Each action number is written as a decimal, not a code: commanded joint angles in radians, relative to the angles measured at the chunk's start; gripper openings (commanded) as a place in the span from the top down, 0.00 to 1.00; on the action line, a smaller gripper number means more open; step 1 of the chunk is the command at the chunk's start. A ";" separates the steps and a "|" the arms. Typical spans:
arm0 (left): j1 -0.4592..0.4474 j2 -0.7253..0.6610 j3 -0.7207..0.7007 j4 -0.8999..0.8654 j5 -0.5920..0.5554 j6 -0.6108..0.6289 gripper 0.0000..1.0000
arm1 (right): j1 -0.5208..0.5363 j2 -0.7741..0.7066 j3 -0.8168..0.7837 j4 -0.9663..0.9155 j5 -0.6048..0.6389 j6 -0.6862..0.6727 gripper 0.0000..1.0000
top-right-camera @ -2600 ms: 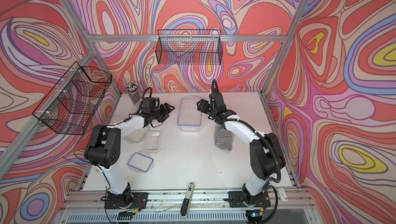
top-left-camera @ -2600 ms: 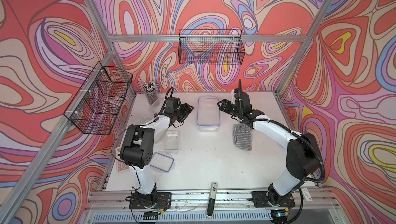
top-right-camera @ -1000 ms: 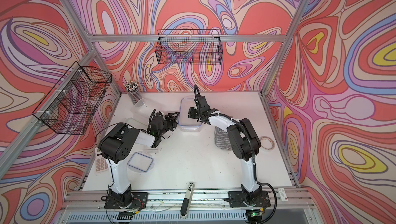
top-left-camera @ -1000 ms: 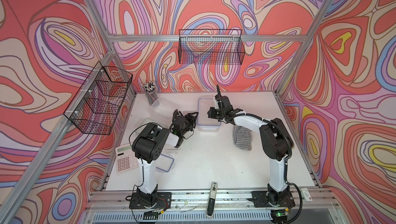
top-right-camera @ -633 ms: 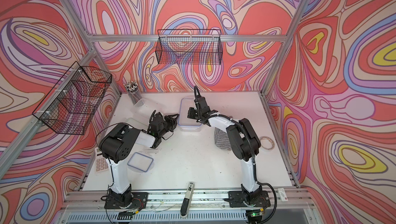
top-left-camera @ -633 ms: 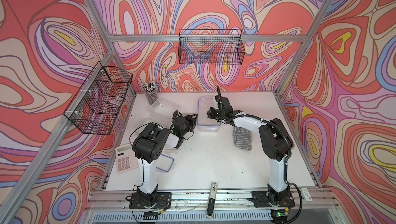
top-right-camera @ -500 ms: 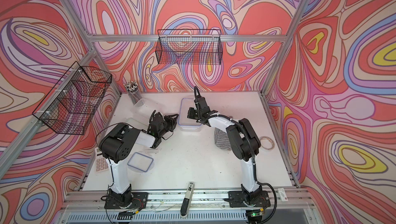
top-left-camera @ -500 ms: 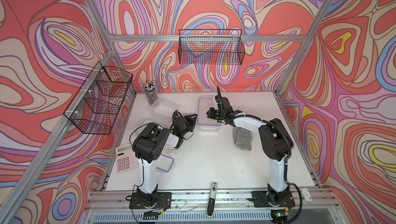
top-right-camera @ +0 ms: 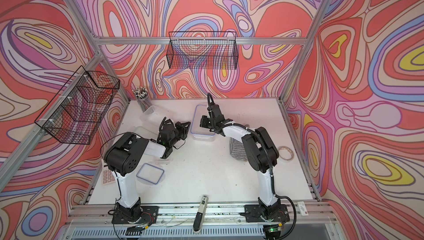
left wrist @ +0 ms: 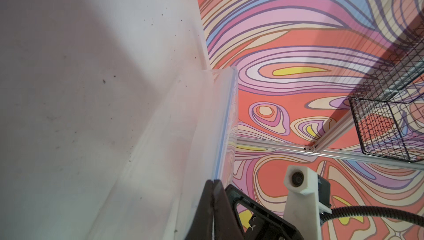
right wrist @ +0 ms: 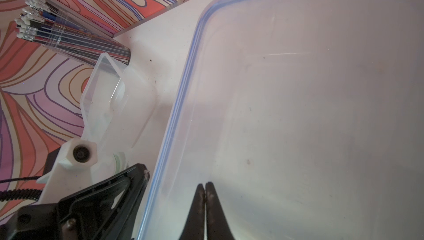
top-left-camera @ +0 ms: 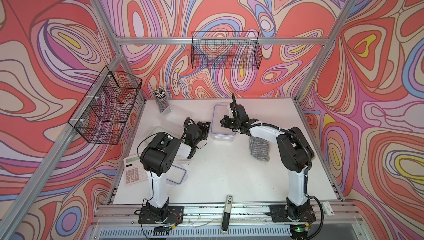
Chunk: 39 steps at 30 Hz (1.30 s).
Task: Wipe the insides of the lunch boxes
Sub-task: Open the fastener of the lunch box.
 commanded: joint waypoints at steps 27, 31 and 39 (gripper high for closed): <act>-0.012 -0.004 0.039 -0.069 0.061 0.015 0.32 | 0.012 0.079 -0.031 -0.240 0.041 -0.016 1.00; -0.019 0.003 0.047 -0.044 0.056 0.001 0.38 | 0.012 0.083 -0.035 -0.235 0.035 -0.013 1.00; -0.036 -0.017 0.053 -0.081 0.035 0.019 0.53 | 0.012 0.089 -0.049 -0.222 0.031 -0.002 1.00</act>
